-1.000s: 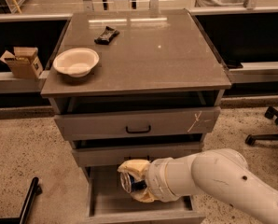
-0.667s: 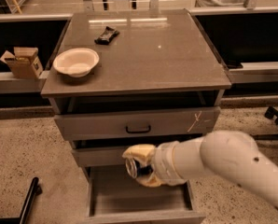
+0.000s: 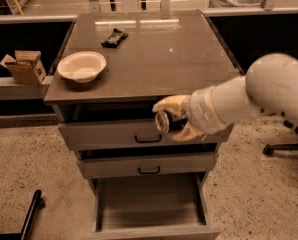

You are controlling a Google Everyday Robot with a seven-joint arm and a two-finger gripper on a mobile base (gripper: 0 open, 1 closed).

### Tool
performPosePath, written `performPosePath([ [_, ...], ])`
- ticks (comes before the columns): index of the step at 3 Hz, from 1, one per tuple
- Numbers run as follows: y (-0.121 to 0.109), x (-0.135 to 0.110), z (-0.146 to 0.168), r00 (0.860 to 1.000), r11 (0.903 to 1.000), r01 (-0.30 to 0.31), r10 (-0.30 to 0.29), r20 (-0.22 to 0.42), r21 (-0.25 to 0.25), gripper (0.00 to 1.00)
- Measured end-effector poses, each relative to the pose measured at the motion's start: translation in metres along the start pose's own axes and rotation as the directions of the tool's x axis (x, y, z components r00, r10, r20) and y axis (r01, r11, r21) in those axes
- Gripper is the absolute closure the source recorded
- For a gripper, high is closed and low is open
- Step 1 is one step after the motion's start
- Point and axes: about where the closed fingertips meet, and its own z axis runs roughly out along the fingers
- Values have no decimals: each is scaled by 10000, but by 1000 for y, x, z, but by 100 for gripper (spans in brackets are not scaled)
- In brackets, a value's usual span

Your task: Pick pepsi can from bottom drawer and place on counter

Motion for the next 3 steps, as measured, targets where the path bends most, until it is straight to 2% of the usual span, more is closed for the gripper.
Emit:
performPosePath([
  [1, -50, 43, -28, 9982, 9970, -404, 432, -410, 655, 100],
  [2, -77, 56, -54, 9967, 9905, -364, 457, -678, 1327, 100],
  [3, -77, 56, -54, 9967, 9905, -364, 457, -678, 1327, 100],
])
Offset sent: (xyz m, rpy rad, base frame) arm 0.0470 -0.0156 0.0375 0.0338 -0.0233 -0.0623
